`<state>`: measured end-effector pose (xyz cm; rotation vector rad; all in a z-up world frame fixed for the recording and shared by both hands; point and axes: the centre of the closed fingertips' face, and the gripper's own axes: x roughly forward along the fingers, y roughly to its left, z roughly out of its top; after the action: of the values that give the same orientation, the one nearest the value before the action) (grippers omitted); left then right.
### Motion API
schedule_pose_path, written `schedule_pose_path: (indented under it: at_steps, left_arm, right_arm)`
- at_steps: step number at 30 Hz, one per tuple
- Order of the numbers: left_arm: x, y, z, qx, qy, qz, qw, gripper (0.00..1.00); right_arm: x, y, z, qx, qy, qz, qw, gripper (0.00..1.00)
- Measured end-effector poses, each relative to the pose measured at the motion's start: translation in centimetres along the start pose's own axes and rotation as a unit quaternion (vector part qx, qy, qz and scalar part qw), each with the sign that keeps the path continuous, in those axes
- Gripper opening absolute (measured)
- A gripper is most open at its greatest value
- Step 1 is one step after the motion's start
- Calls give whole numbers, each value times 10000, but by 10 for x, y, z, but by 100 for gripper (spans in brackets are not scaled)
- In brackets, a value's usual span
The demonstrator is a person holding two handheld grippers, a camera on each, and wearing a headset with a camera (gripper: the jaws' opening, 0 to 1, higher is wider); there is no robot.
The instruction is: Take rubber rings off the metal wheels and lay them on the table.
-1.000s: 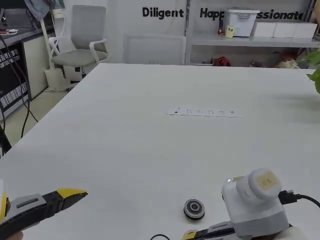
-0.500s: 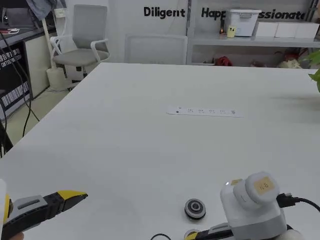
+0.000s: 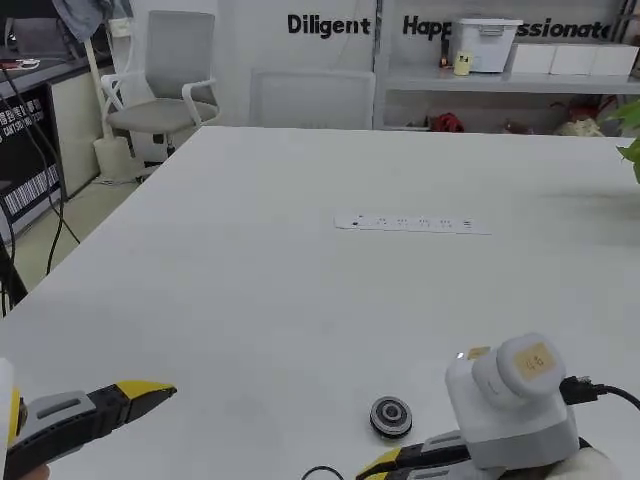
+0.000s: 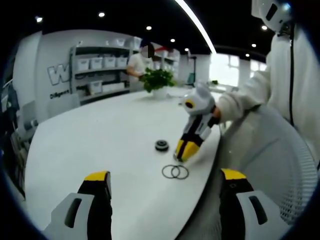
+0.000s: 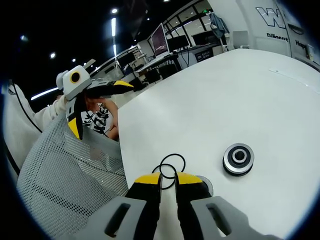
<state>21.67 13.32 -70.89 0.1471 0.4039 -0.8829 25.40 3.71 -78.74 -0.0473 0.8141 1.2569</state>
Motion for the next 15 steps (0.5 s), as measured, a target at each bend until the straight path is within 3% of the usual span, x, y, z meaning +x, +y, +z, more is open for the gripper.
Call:
schedule_pose_path:
  at_steps: [15]
  left_arm:
    - [-3, 4, 5, 57, -2, 41, 10000, 91]
  right_arm:
    - [-19, -18, 27, -48, -492, -310, 9983, 12]
